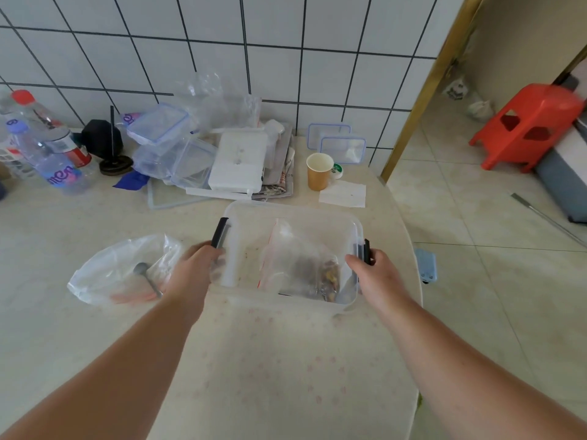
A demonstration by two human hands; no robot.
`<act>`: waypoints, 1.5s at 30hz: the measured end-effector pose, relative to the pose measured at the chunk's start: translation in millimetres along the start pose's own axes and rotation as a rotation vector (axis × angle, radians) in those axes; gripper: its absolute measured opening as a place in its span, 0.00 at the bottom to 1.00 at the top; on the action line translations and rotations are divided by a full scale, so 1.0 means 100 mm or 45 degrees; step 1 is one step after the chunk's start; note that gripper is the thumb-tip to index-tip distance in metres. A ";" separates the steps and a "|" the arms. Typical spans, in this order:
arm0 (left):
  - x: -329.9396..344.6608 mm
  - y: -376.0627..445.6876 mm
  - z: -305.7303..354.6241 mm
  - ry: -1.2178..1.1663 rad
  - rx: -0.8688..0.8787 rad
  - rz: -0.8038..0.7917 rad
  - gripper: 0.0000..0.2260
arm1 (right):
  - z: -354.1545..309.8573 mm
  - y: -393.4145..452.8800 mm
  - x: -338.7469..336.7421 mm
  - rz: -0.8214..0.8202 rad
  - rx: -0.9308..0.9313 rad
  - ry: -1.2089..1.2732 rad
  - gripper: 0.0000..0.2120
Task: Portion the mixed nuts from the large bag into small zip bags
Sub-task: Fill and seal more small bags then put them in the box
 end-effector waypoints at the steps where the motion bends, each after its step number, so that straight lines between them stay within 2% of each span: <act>1: 0.03 0.03 0.04 0.004 0.013 -0.029 0.15 | 0.02 -0.01 0.02 0.002 0.022 0.013 0.13; 4: 0.09 0.12 0.16 0.098 0.065 -0.016 0.06 | 0.03 -0.04 0.05 0.030 0.068 0.075 0.17; 5: 0.09 0.14 0.19 0.149 0.079 0.002 0.06 | 0.02 -0.05 0.05 0.042 0.073 0.096 0.17; 8: 0.07 0.17 0.24 0.228 0.065 0.020 0.13 | 0.03 -0.04 0.04 0.082 0.068 0.122 0.16; 13: -0.01 0.15 0.17 0.245 0.024 -0.083 0.13 | 0.07 -0.06 0.03 0.138 0.056 0.131 0.14; 19: 0.02 0.05 0.00 0.263 0.046 -0.015 0.16 | 0.19 -0.04 -0.06 0.145 0.041 0.143 0.19; 25: 0.29 -0.29 -0.16 0.199 0.079 -0.052 0.17 | 0.39 0.04 -0.39 0.095 0.038 0.234 0.21; 28: 0.56 -0.44 -0.22 0.173 0.097 -0.088 0.22 | 0.51 -0.01 -0.66 0.118 0.055 0.271 0.22; 37: 2.01 -0.65 -0.43 0.458 0.054 -0.457 0.18 | 1.26 -0.69 -1.80 0.525 0.283 0.355 0.11; 42: 2.70 -0.79 -0.65 0.699 0.039 -0.779 0.20 | 1.58 -1.45 -2.08 0.857 0.432 0.433 0.10; 45: 3.05 -0.99 -0.88 0.846 0.023 -0.980 0.18 | 1.75 -1.97 -2.12 1.074 0.537 0.549 0.10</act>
Point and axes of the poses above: each hand's wrist, its own y-axis towards the middle knuckle, its own x-axis out of the palm, z = x × y, the point moved 2 cm from there along y, towards the middle knuckle, and after that the axes turned 14 degrees about -x, right-handed, at the moved point
